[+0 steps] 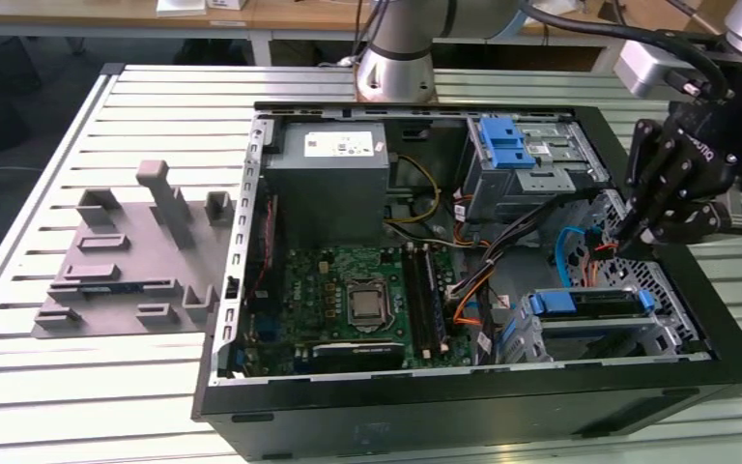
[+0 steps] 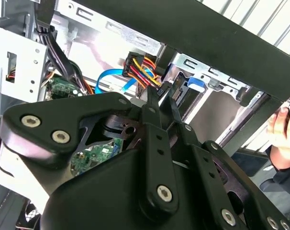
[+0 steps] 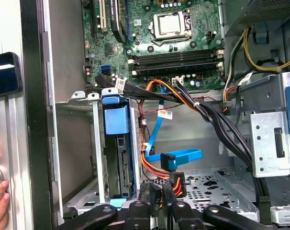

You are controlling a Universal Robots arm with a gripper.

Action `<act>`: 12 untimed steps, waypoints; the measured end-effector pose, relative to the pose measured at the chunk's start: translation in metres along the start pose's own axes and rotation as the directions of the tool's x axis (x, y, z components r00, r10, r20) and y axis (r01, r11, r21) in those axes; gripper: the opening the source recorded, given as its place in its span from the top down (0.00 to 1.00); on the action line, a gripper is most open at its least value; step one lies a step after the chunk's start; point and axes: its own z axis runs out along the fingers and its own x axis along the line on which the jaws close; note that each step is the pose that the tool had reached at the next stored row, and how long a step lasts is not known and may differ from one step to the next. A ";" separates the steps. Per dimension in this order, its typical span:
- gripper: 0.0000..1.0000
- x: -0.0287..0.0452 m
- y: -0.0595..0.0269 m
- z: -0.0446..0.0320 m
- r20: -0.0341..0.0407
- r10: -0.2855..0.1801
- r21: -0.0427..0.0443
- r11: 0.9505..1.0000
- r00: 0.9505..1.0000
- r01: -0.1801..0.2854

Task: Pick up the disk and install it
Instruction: 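Insert the first disk wire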

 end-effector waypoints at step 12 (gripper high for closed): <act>0.84 0.0002 -0.0007 0.0018 -0.006 -0.037 0.003 0.999 0.999 0.037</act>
